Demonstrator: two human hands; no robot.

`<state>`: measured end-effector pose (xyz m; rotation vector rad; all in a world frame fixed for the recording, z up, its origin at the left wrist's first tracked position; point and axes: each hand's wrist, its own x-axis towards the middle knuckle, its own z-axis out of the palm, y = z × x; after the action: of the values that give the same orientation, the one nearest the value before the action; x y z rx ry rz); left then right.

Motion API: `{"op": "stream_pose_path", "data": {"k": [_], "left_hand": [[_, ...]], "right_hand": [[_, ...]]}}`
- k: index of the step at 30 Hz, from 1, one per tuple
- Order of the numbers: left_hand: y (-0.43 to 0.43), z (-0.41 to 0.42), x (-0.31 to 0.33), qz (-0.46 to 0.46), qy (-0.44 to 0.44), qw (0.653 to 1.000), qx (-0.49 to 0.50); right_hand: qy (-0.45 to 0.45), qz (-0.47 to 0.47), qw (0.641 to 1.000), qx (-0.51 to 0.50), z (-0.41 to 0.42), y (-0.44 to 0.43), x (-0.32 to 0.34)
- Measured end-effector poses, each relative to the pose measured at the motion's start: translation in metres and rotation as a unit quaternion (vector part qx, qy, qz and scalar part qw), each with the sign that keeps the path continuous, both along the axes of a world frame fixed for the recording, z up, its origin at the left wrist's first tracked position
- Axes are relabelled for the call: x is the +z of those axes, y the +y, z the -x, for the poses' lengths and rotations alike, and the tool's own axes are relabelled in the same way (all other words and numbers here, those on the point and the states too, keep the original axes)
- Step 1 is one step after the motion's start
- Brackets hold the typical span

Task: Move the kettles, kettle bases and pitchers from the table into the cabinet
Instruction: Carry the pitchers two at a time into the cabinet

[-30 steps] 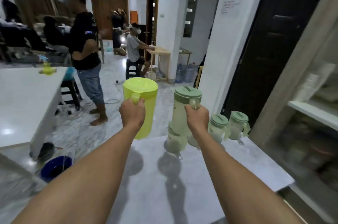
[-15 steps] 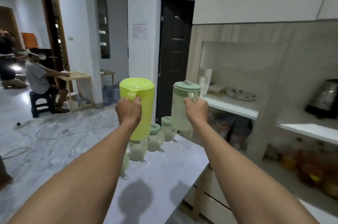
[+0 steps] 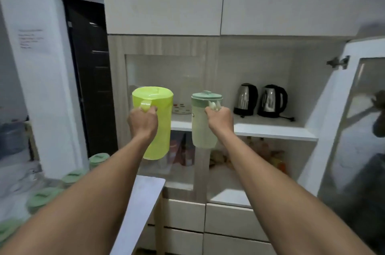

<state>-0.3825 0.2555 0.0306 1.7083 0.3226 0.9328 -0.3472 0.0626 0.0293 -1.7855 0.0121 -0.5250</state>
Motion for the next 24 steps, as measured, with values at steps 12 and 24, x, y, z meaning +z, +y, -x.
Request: {"op": "stream_pose_path", "data": {"k": [12, 24], "left_hand": [[-0.196, -0.085, 0.022, 0.007, -0.023, 0.99, -0.139], [-0.331, -0.181, 0.025, 0.029, -0.015, 0.985, -0.17]], "right_hand": [[-0.033, -0.03, 0.991, -0.125, -0.049, -0.201, 0.022], [-0.019, -0.029, 0.988, -0.149, -0.125, -0.335, 0.021]]}}
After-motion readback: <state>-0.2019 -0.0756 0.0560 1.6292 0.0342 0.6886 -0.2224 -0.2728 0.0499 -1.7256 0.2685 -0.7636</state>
